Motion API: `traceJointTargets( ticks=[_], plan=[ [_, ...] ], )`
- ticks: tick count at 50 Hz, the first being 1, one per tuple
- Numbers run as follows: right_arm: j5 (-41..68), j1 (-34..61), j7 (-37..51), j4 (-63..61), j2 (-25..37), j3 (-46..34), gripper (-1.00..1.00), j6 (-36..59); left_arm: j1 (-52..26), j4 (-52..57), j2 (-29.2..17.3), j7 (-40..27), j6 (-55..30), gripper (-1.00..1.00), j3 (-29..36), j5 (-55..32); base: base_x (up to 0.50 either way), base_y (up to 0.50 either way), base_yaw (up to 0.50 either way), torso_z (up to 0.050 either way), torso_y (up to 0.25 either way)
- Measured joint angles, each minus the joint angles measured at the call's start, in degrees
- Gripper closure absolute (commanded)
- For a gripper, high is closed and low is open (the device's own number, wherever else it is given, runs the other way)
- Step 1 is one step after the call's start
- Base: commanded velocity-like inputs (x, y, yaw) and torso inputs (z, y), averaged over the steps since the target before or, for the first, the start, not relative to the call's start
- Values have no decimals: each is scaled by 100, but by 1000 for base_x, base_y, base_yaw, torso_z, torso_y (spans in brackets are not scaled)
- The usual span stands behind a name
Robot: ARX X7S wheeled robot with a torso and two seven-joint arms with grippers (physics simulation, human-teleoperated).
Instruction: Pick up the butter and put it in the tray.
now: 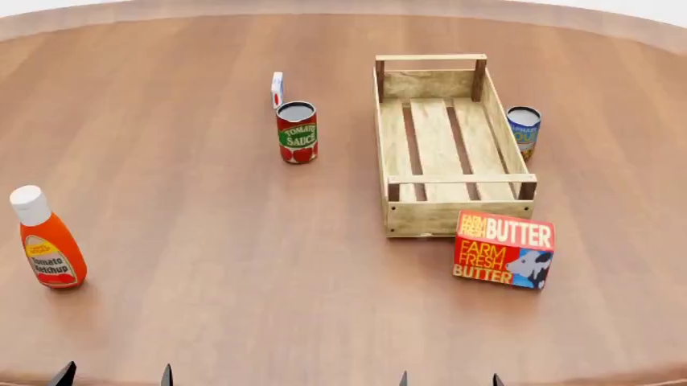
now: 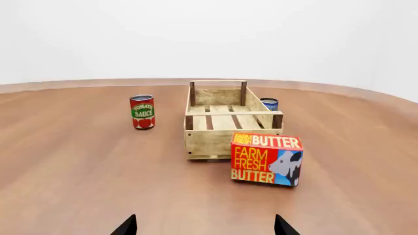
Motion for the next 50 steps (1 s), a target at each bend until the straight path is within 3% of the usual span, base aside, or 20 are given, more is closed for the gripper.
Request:
traceJointTargets(
  ticks=[24, 50],
  plan=[
    [432, 32, 268, -61, 278, -285, -100, -76, 31, 211, -285, -361, -265, -100, 227, -321, 0, 0, 0, 0, 0],
    [263, -139, 798, -2918, 696, -530, -100, 1356, 337, 3602, -740, -784, -1855, -100, -156, -1243, 0, 0, 0, 0, 0]
  ],
)
